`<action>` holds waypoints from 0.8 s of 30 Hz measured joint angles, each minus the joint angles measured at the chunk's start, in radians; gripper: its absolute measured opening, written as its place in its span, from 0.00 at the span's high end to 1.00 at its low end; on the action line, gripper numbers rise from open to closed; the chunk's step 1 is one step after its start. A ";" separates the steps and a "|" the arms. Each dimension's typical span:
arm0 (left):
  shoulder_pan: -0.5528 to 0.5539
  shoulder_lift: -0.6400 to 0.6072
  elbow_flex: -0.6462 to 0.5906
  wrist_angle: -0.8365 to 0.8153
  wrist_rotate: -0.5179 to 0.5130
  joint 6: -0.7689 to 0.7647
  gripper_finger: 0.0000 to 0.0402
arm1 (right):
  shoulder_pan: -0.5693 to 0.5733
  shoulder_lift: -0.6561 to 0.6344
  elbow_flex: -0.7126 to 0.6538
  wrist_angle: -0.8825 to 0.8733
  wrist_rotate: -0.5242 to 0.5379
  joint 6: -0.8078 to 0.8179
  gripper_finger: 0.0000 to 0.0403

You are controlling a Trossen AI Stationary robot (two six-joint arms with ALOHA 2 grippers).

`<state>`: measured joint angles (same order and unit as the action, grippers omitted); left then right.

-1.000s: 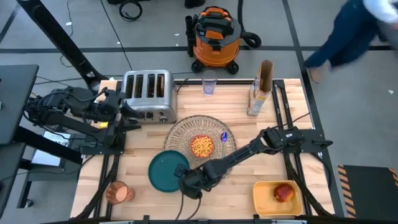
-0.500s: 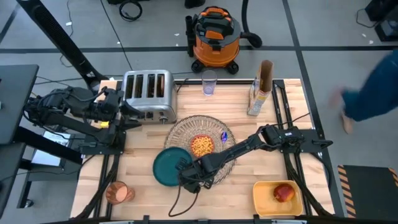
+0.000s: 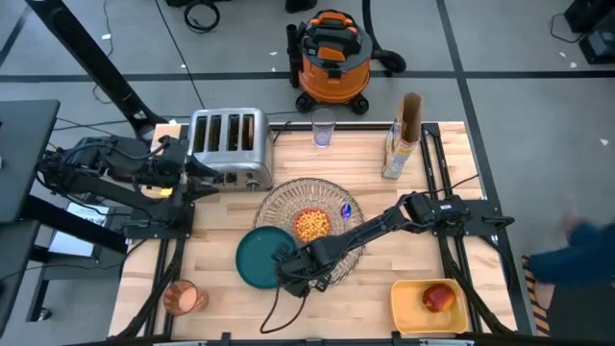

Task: Arrange a breakfast setting
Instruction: Put the blue plate to the left of the red bowl, then put the bread on the blue plate

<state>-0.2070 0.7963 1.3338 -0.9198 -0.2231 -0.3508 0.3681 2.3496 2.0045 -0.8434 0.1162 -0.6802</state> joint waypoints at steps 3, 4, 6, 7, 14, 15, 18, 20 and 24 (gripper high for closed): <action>0.001 0.000 0.000 -0.003 -0.047 -0.005 0.46 | 0.016 -0.040 0.000 -0.003 0.036 0.031 0.73; 0.003 0.000 0.000 -0.003 -0.071 -0.006 0.46 | 0.020 -0.062 0.000 -0.005 0.055 0.052 0.72; 0.009 0.001 0.000 -0.007 -0.129 -0.016 0.46 | 0.027 -0.108 0.000 -0.021 0.101 0.121 0.71; 0.016 0.002 0.000 -0.012 -0.160 -0.030 0.46 | 0.029 -0.131 0.000 -0.025 0.127 0.167 0.70; 0.140 0.060 0.001 -0.091 -0.298 -0.115 0.46 | 0.020 -0.315 0.002 -0.040 0.329 0.649 0.71; 0.167 0.081 0.001 -0.089 -0.300 -0.113 0.46 | 0.017 -0.335 0.002 -0.040 0.356 0.714 0.71; 0.246 0.160 0.001 -0.074 -0.301 -0.111 0.46 | 0.013 -0.390 0.002 -0.028 0.419 0.848 0.71; 0.297 0.226 0.001 -0.065 -0.317 -0.117 0.46 | 0.015 -0.423 0.002 -0.010 0.448 0.884 0.71; 0.380 0.361 0.001 -0.043 -0.350 -0.148 0.46 | 0.032 -0.474 0.002 0.009 0.471 0.915 0.71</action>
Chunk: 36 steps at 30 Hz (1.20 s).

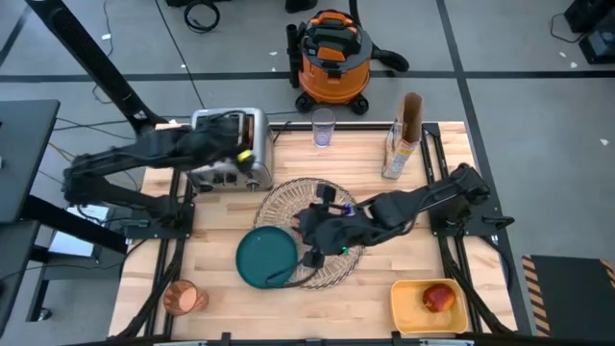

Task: Arrange a breakfast setting
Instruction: Put the bread on the blue plate

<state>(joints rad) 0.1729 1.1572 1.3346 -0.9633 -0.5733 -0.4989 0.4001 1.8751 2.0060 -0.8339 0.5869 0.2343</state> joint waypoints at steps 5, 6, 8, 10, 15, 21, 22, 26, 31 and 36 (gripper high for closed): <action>0.101 0.133 0.000 -0.003 -0.042 -0.120 0.46 | 0.028 -0.056 0.000 0.003 0.017 0.101 0.71; 0.121 0.154 0.000 0.000 -0.045 -0.144 0.47 | 0.033 -0.062 0.000 0.003 0.024 0.110 0.71; 0.161 0.191 0.000 0.008 -0.047 -0.175 0.48 | 0.043 -0.075 0.000 0.003 0.034 0.111 0.71; 0.198 0.225 0.000 0.012 -0.049 -0.180 0.49 | 0.050 -0.085 0.000 0.002 0.049 0.107 0.71; 0.272 0.279 0.000 0.025 -0.048 -0.219 0.54 | 0.056 -0.090 0.000 0.000 0.056 0.107 0.71; 0.334 0.317 0.000 0.060 -0.010 -0.216 0.55 | 0.056 -0.090 -0.001 0.000 0.051 0.129 0.71; 0.343 0.325 0.000 0.061 0.005 -0.215 0.55 | 0.056 -0.090 -0.001 0.000 0.050 0.134 0.71; 0.349 0.364 0.000 0.056 0.005 -0.201 0.55 | 0.055 -0.090 -0.001 0.002 0.050 0.141 0.71; 0.346 0.397 0.002 0.063 -0.004 -0.196 0.56 | 0.055 -0.090 -0.001 0.003 0.050 0.185 0.71; 0.345 0.405 0.003 0.075 -0.008 -0.196 0.60 | 0.055 -0.090 -0.001 0.003 0.051 0.218 0.71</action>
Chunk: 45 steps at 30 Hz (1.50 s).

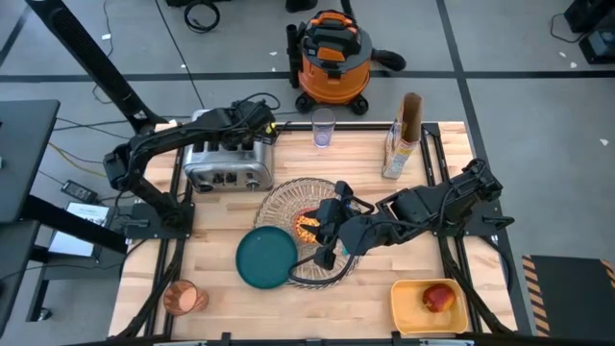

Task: Arrange a breakfast setting
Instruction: Put the bread on the blue plate

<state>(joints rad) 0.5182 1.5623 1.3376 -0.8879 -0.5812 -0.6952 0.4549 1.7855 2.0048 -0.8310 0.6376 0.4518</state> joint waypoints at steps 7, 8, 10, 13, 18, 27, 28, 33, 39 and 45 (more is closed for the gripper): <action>0.000 0.002 -0.001 0.006 0.006 0.026 0.76 | 0.000 0.000 0.000 0.000 0.000 0.002 0.71; 0.001 0.002 -0.001 0.007 0.008 0.025 0.78 | 0.000 0.000 0.000 0.000 0.000 0.002 0.71; 0.007 0.002 -0.001 0.007 0.013 0.022 0.84 | 0.000 0.000 0.000 0.000 0.000 0.002 0.71; 0.021 0.001 0.000 0.007 0.042 0.042 0.90 | 0.000 0.000 0.000 0.000 -0.001 0.002 0.71; 0.032 -0.021 0.008 -0.036 0.067 0.060 0.95 | 0.007 0.000 0.000 0.000 -0.002 0.001 0.71; 0.015 -0.118 0.168 -0.164 0.064 0.190 0.94 | 0.006 0.001 0.000 0.000 -0.003 -0.009 0.71; 0.009 -0.136 0.185 -0.179 0.064 0.199 0.94 | 0.006 0.001 0.000 0.000 -0.003 -0.010 0.71; -0.068 -0.234 0.246 -0.204 0.086 0.257 0.94 | 0.001 0.001 0.000 -0.001 -0.002 -0.017 0.71; -0.221 -0.390 0.281 -0.226 0.093 0.282 0.94 | 0.002 0.001 0.000 0.000 -0.002 -0.017 0.71; -0.472 -0.513 0.270 -0.231 0.196 0.386 0.94 | 0.000 0.001 0.000 0.007 0.007 -0.028 0.71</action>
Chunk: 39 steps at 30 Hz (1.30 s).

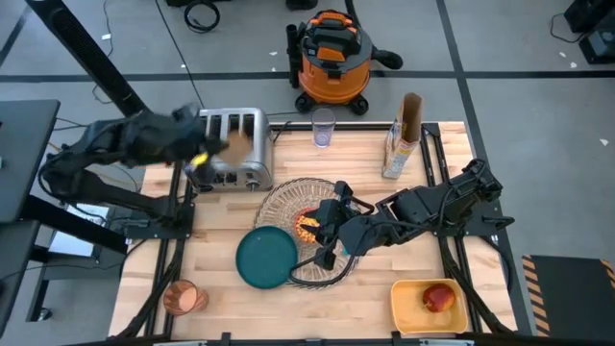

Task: Arrange a breakfast setting
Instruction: Put the bread on the blue plate

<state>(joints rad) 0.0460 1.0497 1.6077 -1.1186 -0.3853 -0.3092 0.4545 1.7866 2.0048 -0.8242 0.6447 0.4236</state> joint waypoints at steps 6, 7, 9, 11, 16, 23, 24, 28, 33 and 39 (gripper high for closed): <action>-0.318 -0.012 -0.073 0.009 0.013 0.006 0.94 | 0.011 0.001 0.008 0.050 0.074 -0.199 0.71; -0.374 -0.005 -0.094 0.019 -0.005 0.003 0.94 | 0.015 0.001 0.012 0.062 0.074 -0.218 0.71; -0.482 0.010 -0.149 0.056 -0.059 -0.007 0.94 | 0.019 0.000 0.017 0.082 0.073 -0.245 0.71; -0.576 0.033 -0.209 0.109 -0.107 -0.020 0.94 | 0.026 0.000 0.022 0.081 0.074 -0.268 0.71; -0.755 0.118 -0.327 0.273 -0.216 -0.013 0.94 | 0.055 0.000 0.024 0.082 0.094 -0.312 0.71; -0.867 0.298 -0.357 0.314 -0.283 0.025 0.94 | 0.063 0.000 0.024 0.066 0.096 -0.273 0.71; -0.875 0.323 -0.357 0.312 -0.304 0.025 0.94 | 0.063 0.000 0.024 0.065 0.096 -0.263 0.71; -0.891 0.412 -0.357 0.312 -0.405 0.016 0.94 | 0.064 0.000 0.024 0.064 0.096 -0.237 0.71; -0.890 0.537 -0.357 0.234 -0.452 -0.037 0.94 | 0.070 0.000 0.024 0.063 0.094 -0.217 0.71; -0.893 0.649 -0.357 0.166 -0.468 -0.123 0.94 | 0.081 0.000 0.024 0.060 0.095 -0.212 0.71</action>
<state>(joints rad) -0.8471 1.6991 1.2510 -0.9529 -0.8532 -0.4321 0.5358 1.7870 2.0293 -0.7644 0.7392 0.2117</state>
